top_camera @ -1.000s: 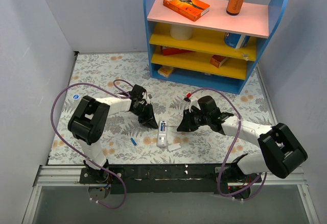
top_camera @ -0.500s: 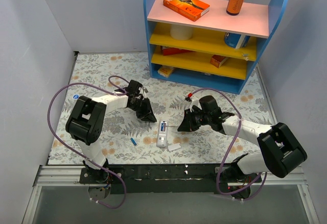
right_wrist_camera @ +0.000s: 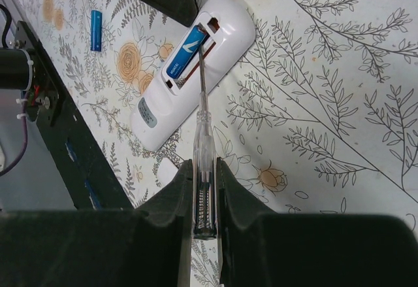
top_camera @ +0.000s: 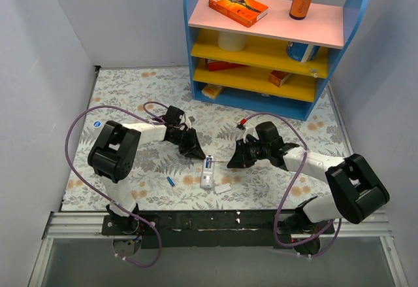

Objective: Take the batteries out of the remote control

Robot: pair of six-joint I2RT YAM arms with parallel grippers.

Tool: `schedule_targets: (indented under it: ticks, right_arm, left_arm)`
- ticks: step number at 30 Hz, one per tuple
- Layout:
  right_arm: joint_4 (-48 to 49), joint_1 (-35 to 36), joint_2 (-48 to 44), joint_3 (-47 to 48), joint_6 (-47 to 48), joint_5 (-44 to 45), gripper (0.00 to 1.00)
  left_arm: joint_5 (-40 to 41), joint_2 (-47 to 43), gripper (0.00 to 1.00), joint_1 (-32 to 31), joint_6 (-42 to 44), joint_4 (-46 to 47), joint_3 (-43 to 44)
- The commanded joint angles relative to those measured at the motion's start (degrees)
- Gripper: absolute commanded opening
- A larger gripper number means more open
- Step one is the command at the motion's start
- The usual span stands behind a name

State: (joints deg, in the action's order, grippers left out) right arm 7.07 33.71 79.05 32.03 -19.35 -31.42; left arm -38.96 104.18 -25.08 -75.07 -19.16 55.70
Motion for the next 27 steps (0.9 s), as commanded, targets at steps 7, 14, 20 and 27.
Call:
schedule_targets:
  ticks: [7,14,20,27]
  right_arm:
    - [-3.73,-2.42,2.69,-4.43,2.04,-1.1,0.01]
    - [1.44,-3.04,7.87,-7.15,0.46,-2.94,0.01]
    - [1.28,-3.3,8.67,-7.77,0.63,-1.8,0.01]
    - [0.4,-3.57,7.53,-7.16,3.09,-3.46,0.01]
  left_arm:
    - [1.61,3.66,0.11,-0.5,-0.78,1.84,-1.91]
    - [4.24,4.62,0.11,-0.41,-0.87,1.05,-2.88]
    - [5.74,4.8,0.11,-0.41,-0.87,0.0,-2.88]
    - [6.0,4.1,0.11,-0.41,-1.22,-0.09,-2.97]
